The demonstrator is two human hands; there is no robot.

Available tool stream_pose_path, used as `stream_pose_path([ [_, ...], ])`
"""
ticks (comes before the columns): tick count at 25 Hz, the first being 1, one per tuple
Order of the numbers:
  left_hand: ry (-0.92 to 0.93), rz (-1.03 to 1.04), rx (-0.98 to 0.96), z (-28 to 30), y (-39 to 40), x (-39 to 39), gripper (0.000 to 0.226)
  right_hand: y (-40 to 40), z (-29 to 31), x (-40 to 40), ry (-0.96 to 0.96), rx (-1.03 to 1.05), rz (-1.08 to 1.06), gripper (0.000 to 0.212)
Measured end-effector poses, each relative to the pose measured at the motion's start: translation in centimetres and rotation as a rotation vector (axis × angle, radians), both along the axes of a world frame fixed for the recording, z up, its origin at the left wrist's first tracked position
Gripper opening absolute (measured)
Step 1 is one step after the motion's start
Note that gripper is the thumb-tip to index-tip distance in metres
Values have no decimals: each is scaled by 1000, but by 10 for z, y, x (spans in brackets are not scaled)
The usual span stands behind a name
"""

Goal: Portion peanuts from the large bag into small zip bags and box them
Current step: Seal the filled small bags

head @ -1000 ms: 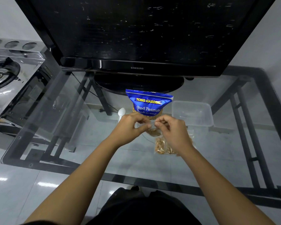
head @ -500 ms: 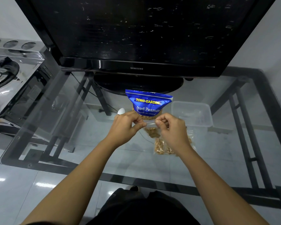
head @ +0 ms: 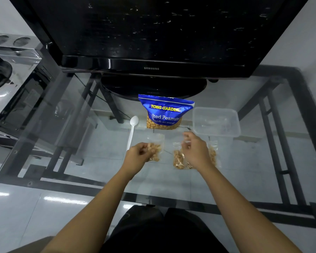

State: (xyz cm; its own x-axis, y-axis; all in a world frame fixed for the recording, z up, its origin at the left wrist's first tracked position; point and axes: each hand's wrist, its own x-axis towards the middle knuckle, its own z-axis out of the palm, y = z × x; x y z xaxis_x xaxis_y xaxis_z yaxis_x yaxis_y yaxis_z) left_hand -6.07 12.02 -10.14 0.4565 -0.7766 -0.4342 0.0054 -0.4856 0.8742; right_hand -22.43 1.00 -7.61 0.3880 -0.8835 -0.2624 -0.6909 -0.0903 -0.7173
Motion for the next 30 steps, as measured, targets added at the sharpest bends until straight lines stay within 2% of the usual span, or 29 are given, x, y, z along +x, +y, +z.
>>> stream_pose_path([
  [2,-144,-34,126,-12,0,1,19,0,-17,-9,152,-128,99,33],
  [6,-438,-102,179,-19,0,-3,30,0,-31,-10,326,-162,260,40],
  [10,-518,-76,246,-21,-1,-3,50,-8,-35,-4,337,-184,268,47],
  [12,-551,-85,256,-22,1,-4,53,-10,-34,-2,326,-239,261,45],
  [15,-646,-43,93,-17,1,-7,42,-7,-30,-3,169,-259,248,36],
  [19,-364,-212,-95,7,-14,-21,33,7,-15,-8,-155,-52,176,31],
  [23,-324,-269,-181,18,-28,-30,22,16,0,-11,-319,61,46,35],
  [26,-223,-262,-202,35,-32,-23,19,13,10,-11,-431,125,-116,18],
  [28,-286,-319,-189,47,-33,-15,19,13,16,-7,-496,214,-167,4],
  [30,-350,-367,-186,58,-35,-10,15,16,22,0,-539,265,-190,3],
])
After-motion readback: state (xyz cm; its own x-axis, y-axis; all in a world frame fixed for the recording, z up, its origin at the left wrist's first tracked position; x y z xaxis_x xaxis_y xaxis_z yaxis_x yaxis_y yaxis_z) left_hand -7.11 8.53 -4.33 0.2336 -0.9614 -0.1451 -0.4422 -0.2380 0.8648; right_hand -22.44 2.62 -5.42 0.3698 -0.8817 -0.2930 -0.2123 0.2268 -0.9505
